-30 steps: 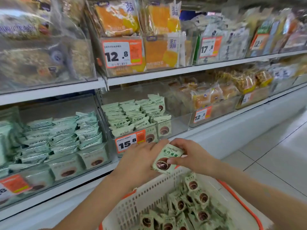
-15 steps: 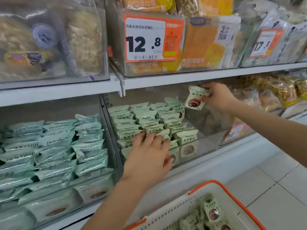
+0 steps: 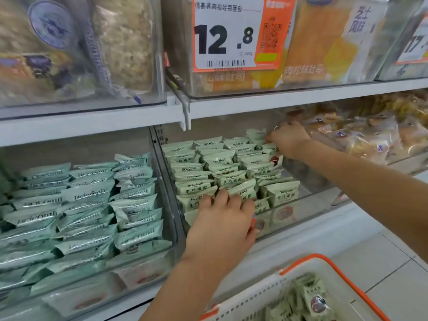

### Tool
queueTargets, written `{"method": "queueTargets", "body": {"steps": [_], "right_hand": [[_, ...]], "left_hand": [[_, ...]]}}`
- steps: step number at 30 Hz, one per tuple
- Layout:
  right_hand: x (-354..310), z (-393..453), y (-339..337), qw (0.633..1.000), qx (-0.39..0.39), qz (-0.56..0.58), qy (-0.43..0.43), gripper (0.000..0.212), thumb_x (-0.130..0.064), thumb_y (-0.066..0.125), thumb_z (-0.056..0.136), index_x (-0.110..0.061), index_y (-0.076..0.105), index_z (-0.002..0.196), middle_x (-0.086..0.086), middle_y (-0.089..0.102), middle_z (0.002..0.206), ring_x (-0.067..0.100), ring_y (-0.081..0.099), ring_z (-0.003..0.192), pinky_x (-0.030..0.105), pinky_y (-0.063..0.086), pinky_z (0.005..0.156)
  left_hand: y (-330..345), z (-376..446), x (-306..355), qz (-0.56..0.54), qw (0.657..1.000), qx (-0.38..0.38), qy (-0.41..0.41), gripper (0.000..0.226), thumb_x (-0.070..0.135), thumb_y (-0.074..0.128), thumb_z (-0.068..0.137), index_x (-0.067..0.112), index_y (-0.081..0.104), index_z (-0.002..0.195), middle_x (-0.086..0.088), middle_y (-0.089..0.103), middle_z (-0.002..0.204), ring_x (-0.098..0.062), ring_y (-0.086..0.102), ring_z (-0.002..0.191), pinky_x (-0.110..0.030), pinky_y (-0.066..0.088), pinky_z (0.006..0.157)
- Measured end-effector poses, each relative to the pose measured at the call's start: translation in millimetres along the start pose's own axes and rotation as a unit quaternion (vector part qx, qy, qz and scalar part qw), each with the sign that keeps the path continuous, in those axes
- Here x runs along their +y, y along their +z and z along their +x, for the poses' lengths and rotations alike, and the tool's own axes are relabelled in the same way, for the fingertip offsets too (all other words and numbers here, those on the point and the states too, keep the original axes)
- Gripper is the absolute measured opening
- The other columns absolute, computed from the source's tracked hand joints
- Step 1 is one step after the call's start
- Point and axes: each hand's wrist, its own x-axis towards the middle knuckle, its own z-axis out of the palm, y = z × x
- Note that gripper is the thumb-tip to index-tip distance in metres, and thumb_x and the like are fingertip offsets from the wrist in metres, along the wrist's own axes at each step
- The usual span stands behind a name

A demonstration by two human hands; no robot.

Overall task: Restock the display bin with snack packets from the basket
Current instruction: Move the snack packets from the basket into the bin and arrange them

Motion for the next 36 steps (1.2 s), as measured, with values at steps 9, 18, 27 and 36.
{"method": "queueTargets", "body": {"steps": [9,18,27,36], "right_hand": [[-3,-1,24,0.987,0.072,0.139,0.043,0.061,0.004,0.062,0.080,-0.010,0.035,0.133,0.018,0.045,0.133,0.035,0.041,0.122,0.043,0.037,0.096],[-11,-15,18,0.976,0.063,0.205,0.035,0.070,0.014,0.048,0.080,-0.019,0.028,0.138,0.012,0.064,0.099,0.029,0.062,0.081,0.037,0.051,0.066],[-4,-37,7,0.949,0.079,0.297,0.067,0.057,0.011,0.048,0.085,-0.014,0.035,0.134,0.021,0.059,0.116,0.034,0.060,0.095,0.036,0.047,0.073],[-72,-231,45,0.727,0.455,0.468,0.212,0.022,0.006,0.048,0.084,-0.010,0.053,0.099,-0.011,0.047,0.094,0.015,0.046,0.088,0.034,0.040,0.076]], "left_hand": [[3,1,1,-0.011,1.000,0.014,0.002,0.037,0.046,0.077,0.065,0.018,0.067,0.087,0.000,0.066,0.079,-0.023,0.061,0.078,-0.038,0.051,0.064],[-3,-1,4,-0.001,1.000,0.019,-0.010,0.038,0.047,0.050,0.091,0.019,0.055,0.117,-0.001,0.061,0.113,-0.025,0.050,0.111,-0.043,0.041,0.089],[4,-4,0,-0.004,0.998,0.069,0.014,0.039,0.047,0.072,0.070,0.018,0.067,0.096,0.000,0.068,0.089,-0.023,0.061,0.089,-0.040,0.048,0.075],[6,-32,42,-0.056,0.971,0.181,0.146,0.003,0.017,0.062,0.079,0.017,0.064,0.082,0.003,0.063,0.080,-0.021,0.059,0.085,-0.036,0.036,0.093]]}}
